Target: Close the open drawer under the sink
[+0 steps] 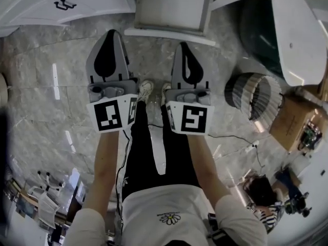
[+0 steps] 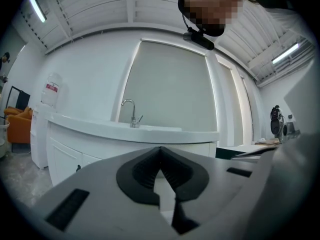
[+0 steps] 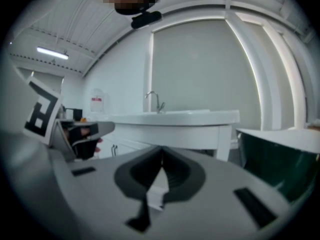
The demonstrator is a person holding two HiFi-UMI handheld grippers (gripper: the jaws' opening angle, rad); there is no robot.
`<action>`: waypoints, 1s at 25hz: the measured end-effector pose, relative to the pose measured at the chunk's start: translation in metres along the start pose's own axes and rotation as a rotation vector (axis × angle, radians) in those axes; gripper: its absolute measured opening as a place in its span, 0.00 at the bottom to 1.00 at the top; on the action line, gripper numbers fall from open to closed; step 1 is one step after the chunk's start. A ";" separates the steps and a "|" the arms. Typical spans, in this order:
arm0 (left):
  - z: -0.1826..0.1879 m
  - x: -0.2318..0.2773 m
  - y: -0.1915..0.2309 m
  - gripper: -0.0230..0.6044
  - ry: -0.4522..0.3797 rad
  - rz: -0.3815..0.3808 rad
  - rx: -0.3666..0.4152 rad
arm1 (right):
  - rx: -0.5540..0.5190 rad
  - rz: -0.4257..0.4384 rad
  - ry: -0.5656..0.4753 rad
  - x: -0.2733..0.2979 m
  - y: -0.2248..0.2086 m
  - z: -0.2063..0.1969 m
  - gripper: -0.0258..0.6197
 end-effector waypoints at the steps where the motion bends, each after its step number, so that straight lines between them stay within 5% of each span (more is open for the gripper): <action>1: -0.006 0.000 -0.001 0.07 0.005 -0.003 -0.005 | 0.002 -0.014 0.000 0.000 -0.001 -0.005 0.09; 18: -0.042 0.002 0.002 0.07 0.076 -0.031 -0.011 | 0.004 -0.082 0.090 0.015 0.000 -0.076 0.09; 25: -0.057 0.004 0.004 0.07 0.104 -0.033 -0.044 | 0.055 -0.134 0.262 0.032 -0.011 -0.133 0.32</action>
Point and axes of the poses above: the fingertips, and each gripper's own axes: x forward along the fingers, y to its left, z out of its top, the point moved 5 cm from there along -x, backward along the fingers, and after that the axes turned 10 degrees about x, right-handed, at the moved point
